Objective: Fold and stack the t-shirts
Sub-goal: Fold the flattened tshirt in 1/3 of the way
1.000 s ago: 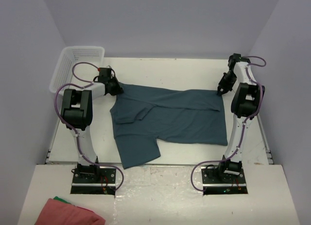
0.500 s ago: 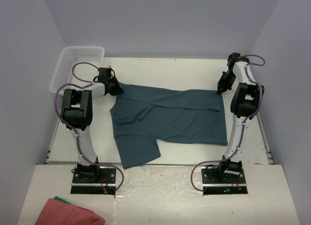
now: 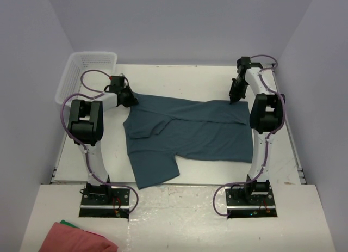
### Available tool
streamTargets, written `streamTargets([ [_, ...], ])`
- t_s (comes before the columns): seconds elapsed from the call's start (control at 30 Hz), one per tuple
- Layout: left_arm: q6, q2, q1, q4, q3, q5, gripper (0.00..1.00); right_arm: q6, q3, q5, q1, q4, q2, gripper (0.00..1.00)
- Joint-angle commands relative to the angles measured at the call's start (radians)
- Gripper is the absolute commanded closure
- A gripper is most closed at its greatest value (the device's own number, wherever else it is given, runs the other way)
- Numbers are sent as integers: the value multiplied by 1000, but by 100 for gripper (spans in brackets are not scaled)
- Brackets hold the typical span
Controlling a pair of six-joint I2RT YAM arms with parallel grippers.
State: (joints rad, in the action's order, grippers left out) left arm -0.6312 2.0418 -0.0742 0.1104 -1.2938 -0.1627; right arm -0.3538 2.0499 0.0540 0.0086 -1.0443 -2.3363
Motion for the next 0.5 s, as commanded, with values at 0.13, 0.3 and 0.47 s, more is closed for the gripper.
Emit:
streamTargets([
  [0.13, 21, -12, 2, 29, 8, -21, 100, 12, 39, -219, -16, -143, -40, 100],
  [0.3, 41, 4, 1, 31, 1, -11, 100, 21, -129, -302, 68, 51, 92, 100],
  [0.47, 67, 17, -4, 37, -12, 5, 100, 7, -285, -362, 117, 242, 253, 100],
])
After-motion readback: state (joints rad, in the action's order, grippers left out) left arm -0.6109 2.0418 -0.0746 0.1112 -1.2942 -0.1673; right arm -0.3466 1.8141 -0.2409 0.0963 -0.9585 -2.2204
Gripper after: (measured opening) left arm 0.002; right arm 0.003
